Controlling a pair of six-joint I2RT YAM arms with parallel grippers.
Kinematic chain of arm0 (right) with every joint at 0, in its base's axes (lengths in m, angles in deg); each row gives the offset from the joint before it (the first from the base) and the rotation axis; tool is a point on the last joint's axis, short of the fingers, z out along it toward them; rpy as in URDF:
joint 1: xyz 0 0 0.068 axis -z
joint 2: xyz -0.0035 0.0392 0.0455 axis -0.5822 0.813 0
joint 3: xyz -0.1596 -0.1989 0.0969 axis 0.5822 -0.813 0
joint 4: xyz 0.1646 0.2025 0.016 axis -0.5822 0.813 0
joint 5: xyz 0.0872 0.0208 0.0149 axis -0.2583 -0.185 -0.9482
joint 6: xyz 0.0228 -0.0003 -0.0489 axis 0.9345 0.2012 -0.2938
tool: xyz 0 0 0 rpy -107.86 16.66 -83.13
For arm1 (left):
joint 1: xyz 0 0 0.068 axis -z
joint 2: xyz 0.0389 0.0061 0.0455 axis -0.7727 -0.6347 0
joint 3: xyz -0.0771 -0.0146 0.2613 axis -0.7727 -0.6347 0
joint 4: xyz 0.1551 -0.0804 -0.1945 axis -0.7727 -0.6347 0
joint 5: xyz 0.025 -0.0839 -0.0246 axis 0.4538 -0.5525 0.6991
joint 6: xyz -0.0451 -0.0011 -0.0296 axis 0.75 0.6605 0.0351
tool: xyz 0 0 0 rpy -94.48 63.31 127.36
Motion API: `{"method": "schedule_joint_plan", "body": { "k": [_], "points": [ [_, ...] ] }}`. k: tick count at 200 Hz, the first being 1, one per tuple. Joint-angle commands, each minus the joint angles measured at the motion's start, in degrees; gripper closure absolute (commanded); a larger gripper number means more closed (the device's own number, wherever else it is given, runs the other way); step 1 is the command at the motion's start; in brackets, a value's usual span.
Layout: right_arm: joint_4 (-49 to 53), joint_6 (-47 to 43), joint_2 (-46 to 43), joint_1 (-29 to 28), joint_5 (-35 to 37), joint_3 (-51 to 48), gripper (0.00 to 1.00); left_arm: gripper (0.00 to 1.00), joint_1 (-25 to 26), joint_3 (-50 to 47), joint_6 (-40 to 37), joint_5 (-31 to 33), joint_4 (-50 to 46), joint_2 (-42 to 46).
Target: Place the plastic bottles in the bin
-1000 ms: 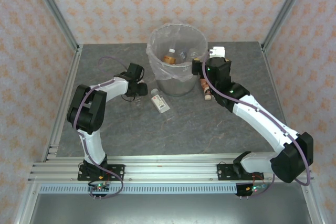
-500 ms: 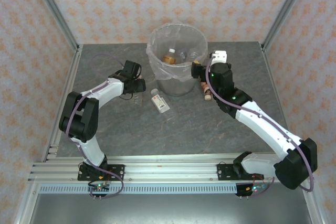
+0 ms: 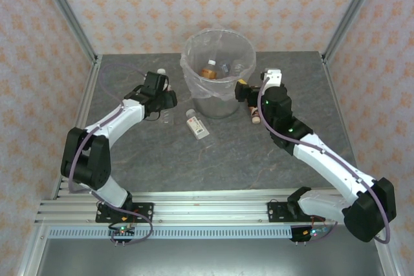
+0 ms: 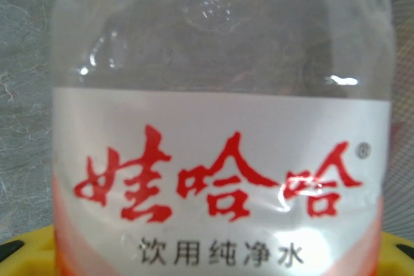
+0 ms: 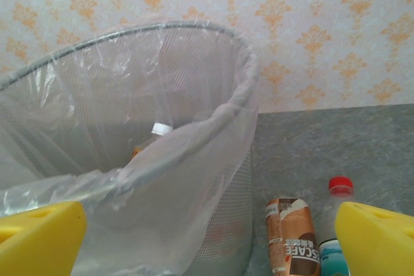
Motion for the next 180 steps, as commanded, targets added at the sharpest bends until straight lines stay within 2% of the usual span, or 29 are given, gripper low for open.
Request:
{"method": "schedule_joint_plan", "body": {
  "k": [1, 87, 129, 180],
  "points": [
    [-3.3, 0.2, -2.33, 0.33, -2.28, -1.55, 0.01, 0.44, -0.51, -0.93, 1.37, -0.45, 1.22, 3.19],
    [-6.99, 0.07, -3.15, 0.34, 0.54, -5.37, 0.01, 0.45, -0.53, -1.48, 5.25, -5.1, 6.44, 11.73],
    [-7.09, -0.09, -3.23, 0.32, 0.85, -5.37, 0.01, 0.46, -0.5, -0.79, 6.49, -3.81, 8.54, 15.04],
    [-8.03, 0.59, -3.32, 0.34, 1.33, -6.48, 0.01, 0.46, -0.09, 0.98, 10.05, -5.96, 11.02, 17.78]
  ]
}}
